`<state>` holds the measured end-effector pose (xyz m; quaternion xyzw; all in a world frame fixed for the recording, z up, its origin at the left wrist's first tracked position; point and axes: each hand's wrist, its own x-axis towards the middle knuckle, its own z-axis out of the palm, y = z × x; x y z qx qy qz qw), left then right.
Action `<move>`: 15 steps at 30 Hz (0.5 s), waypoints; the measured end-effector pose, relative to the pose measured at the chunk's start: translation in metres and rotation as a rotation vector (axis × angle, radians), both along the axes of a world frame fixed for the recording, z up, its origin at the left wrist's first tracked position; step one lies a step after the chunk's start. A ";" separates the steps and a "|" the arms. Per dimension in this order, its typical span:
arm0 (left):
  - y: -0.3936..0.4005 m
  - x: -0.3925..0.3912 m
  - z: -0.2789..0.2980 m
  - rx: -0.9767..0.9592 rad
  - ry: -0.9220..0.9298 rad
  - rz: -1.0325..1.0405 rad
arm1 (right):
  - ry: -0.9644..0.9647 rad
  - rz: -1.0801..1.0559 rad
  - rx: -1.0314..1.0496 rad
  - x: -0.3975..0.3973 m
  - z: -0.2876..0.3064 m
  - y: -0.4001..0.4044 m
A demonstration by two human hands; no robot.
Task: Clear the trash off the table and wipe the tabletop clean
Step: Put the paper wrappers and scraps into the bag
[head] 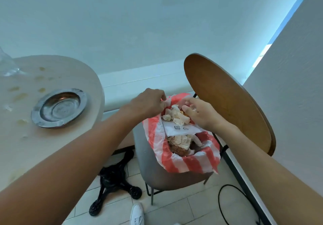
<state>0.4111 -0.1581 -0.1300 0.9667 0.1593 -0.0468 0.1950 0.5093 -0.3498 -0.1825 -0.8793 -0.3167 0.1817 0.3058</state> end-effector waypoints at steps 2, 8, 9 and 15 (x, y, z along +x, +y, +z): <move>-0.006 -0.014 0.010 -0.010 -0.041 0.023 | -0.041 0.059 0.005 -0.007 0.018 -0.004; -0.021 -0.067 0.041 -0.051 -0.223 0.115 | -0.200 0.194 0.037 -0.036 0.070 -0.007; -0.023 -0.078 0.047 -0.051 -0.250 0.128 | -0.216 0.214 0.049 -0.042 0.077 -0.006; -0.021 -0.142 0.080 -0.019 -0.394 0.204 | -0.313 0.331 0.112 -0.083 0.111 0.014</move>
